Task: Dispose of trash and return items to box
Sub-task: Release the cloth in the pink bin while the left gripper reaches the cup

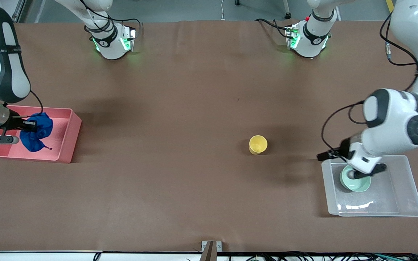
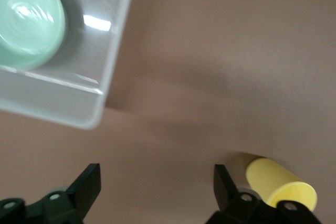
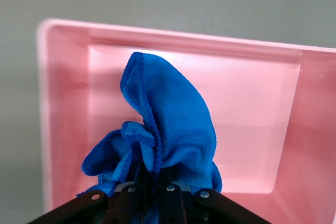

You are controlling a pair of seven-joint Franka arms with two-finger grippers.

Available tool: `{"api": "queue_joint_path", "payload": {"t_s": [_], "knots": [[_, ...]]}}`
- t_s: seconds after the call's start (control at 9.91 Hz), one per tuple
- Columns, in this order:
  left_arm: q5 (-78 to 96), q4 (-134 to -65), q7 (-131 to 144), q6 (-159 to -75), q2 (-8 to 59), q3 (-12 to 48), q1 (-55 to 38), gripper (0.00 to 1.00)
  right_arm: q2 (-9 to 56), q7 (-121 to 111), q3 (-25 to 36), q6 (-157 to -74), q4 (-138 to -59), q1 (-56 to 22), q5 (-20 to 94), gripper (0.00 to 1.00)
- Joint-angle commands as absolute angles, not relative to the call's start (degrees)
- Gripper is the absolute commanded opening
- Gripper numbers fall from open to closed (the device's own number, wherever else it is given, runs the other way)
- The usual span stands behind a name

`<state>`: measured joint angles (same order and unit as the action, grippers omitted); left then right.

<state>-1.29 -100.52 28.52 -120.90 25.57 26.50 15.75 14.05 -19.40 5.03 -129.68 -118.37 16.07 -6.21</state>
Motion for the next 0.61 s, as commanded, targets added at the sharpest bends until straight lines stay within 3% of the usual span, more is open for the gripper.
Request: {"api": "queue_joint_path", "payload": {"t_s": [0.0, 0.1, 0.2, 0.3, 0.5], "knots": [[-2.2, -106.33, 42.47, -125.05, 25.14, 27.33, 11.72, 0.82, 17.39, -24.86, 3.87, -134.02, -118.83, 20.55, -7.21, 0.12], [-2.2, -107.57, 47.67, -127.07, 25.22, 27.33, 9.51, 0.81, 18.36, -25.05, 3.87, -134.29, -118.65, 20.65, -6.95, 0.3], [-2.2, -108.88, 51.2, -129.0, 25.49, 27.42, 7.84, 0.79, 18.37, -24.96, 3.78, -134.3, -118.3, 20.65, -6.6, 0.63], [-2.2, -110.46, 54.02, -130.94, 25.66, 27.33, 5.47, 0.77, 18.37, -24.79, 3.78, -134.12, -117.26, 20.13, -6.59, 0.82], [-2.2, -111.71, 58.52, -132.36, 27.23, 27.33, 2.82, 0.72, 18.11, -24.61, 3.6, -133.68, -115.06, 19.86, -6.59, 0.95]]}}
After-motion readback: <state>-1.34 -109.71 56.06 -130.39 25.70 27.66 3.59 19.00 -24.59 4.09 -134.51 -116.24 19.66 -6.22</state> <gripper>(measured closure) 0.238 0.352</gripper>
